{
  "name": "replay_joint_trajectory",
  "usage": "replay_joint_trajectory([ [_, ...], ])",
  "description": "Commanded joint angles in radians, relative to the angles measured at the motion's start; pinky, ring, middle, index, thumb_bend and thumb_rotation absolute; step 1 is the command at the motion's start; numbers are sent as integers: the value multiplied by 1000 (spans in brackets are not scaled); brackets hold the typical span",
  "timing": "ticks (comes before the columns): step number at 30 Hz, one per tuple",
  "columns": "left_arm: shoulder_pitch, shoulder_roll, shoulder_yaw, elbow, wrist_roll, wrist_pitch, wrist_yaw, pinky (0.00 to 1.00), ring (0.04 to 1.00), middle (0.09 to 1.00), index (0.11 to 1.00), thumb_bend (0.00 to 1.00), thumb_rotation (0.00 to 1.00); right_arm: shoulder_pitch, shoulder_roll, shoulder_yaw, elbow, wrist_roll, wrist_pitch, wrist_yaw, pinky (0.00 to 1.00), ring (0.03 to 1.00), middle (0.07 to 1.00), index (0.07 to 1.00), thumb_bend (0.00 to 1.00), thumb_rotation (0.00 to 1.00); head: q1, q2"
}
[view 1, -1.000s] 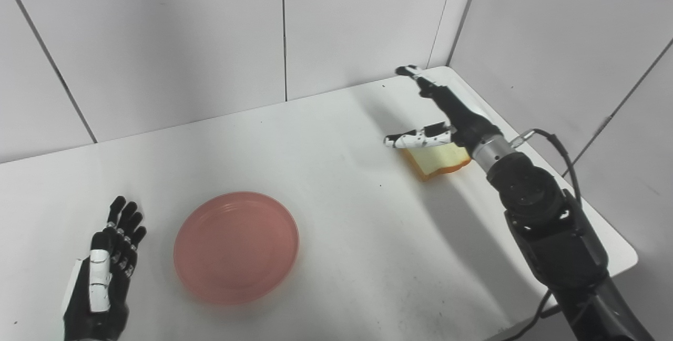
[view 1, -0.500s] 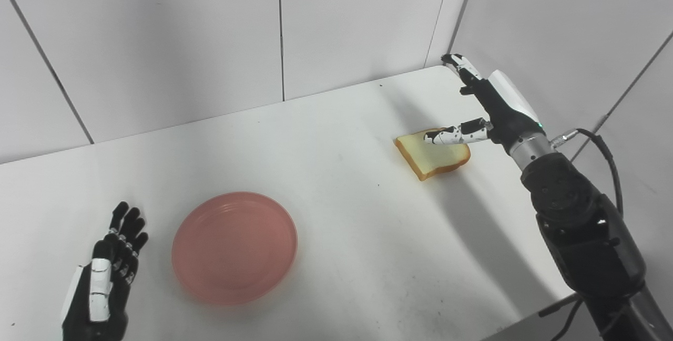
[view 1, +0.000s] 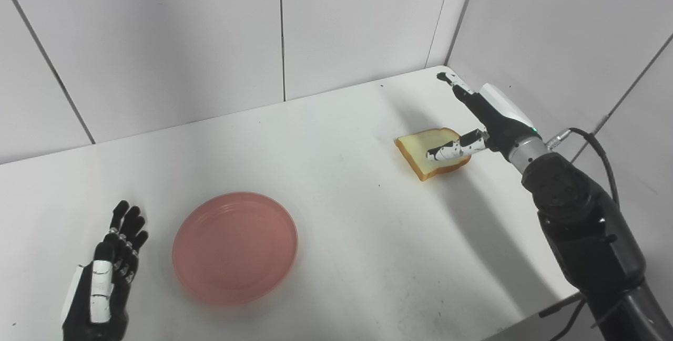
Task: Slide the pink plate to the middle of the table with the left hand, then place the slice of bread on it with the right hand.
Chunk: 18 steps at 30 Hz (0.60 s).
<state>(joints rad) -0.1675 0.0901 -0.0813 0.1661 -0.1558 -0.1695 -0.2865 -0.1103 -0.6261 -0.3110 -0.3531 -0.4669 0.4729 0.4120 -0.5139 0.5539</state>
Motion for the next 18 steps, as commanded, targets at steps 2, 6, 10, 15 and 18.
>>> replay_joint_trajectory([
  [2,14,-20,-2,32,0,-46,1,1000,1000,1000,996,727,1000,-31,2,-32,-6,-59,-3,15,990,1000,1000,981,885,0,4,-7],
  [6,14,-27,-1,47,0,-66,3,1000,1000,1000,992,703,1000,-35,-23,-17,23,-81,-3,38,1000,1000,1000,992,904,0,3,-19],
  [10,12,-31,2,71,4,-87,6,1000,1000,1000,993,697,1000,-59,-117,47,76,-100,-4,84,1000,1000,1000,991,912,0,2,-24],
  [15,16,-34,2,67,-2,-81,4,1000,999,999,988,690,1000,-91,-241,155,105,-137,-15,141,1000,1000,1000,984,924,0,-1,-24],
  [18,16,-35,1,74,-3,-86,-1,1000,1000,1000,990,698,1000,-125,-304,222,104,-171,-12,180,1000,1000,1000,985,928,0,-2,-24],
])
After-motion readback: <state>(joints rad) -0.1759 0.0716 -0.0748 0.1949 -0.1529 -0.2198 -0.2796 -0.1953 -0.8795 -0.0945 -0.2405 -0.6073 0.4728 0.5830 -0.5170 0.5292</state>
